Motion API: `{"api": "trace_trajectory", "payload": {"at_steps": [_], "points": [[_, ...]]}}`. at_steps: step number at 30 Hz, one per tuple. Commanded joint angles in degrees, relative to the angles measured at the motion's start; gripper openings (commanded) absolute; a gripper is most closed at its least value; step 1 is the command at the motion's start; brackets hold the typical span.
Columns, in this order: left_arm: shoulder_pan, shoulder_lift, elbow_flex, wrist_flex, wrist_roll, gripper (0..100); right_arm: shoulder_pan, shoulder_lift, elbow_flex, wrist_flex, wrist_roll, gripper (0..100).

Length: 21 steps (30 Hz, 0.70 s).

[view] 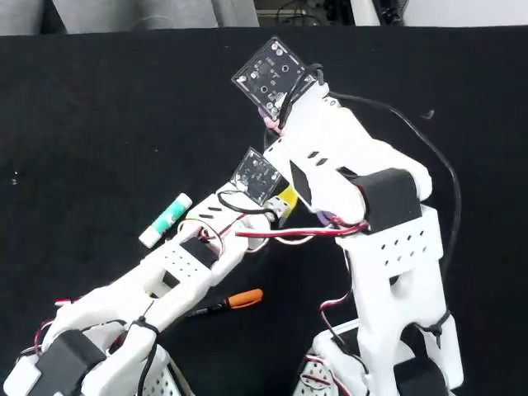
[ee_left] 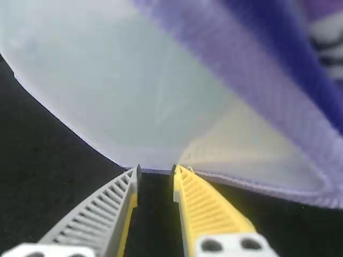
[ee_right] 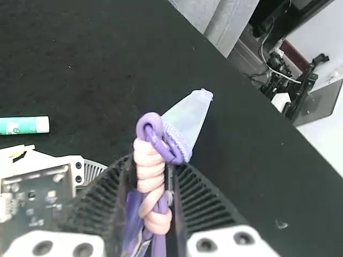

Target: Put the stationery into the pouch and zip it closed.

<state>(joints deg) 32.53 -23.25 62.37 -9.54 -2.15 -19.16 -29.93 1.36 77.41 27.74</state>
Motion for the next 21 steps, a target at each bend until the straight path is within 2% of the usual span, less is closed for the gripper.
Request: {"api": "trace_trajectory", "payload": {"at_steps": [1, 7, 15, 18, 21], "points": [[-6.55, -1.14, 0.48, -1.32, 0.97, 12, -1.41, 0.13, 1.01, 1.14, -0.62, 1.1], [-23.34, -1.14, 0.84, -0.97, 1.23, 12, -2.46, 0.13, 6.11, 0.09, -0.62, 1.1], [-43.91, -1.14, 1.63, -1.23, 1.23, 12, -8.18, 0.13, 16.4, -4.66, -0.62, 1.1], [-48.66, -1.14, 1.89, -1.23, 1.23, 12, -9.23, 0.13, 20.88, -4.75, -0.62, 1.1], [-50.15, -1.05, 2.15, -0.97, 1.23, 12, -9.14, 0.04, 24.48, -4.75, -0.53, 1.1]]}}
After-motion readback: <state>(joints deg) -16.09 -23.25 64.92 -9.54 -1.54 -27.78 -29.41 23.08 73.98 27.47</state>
